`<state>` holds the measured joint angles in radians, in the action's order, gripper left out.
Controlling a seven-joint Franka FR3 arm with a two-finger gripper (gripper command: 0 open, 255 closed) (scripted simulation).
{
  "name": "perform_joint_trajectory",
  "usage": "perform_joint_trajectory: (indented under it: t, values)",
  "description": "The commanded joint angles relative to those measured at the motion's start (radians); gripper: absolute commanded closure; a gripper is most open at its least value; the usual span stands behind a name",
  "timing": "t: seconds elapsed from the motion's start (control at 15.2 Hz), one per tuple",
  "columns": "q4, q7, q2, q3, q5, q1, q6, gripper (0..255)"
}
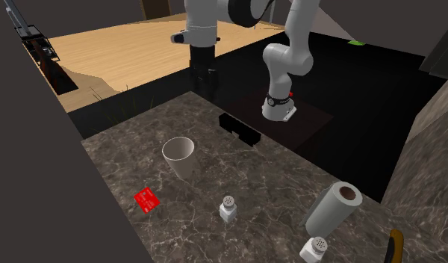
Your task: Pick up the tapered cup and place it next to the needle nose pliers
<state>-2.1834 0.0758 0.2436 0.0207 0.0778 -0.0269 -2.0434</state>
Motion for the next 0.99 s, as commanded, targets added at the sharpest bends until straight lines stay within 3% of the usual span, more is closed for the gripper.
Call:
perform_joint_trajectory:
  t: [0.0, 0.79, 0.92]
  values:
    - [0.045, -0.011, -0.077, 0.004, 0.012, -0.002, -0.029, 0]
    - [0.409, -0.058, -0.535, -0.001, 0.083, 0.000, -0.105, 0]
    - [0.399, -0.059, -0.548, -0.002, 0.085, -0.002, -0.127, 0]
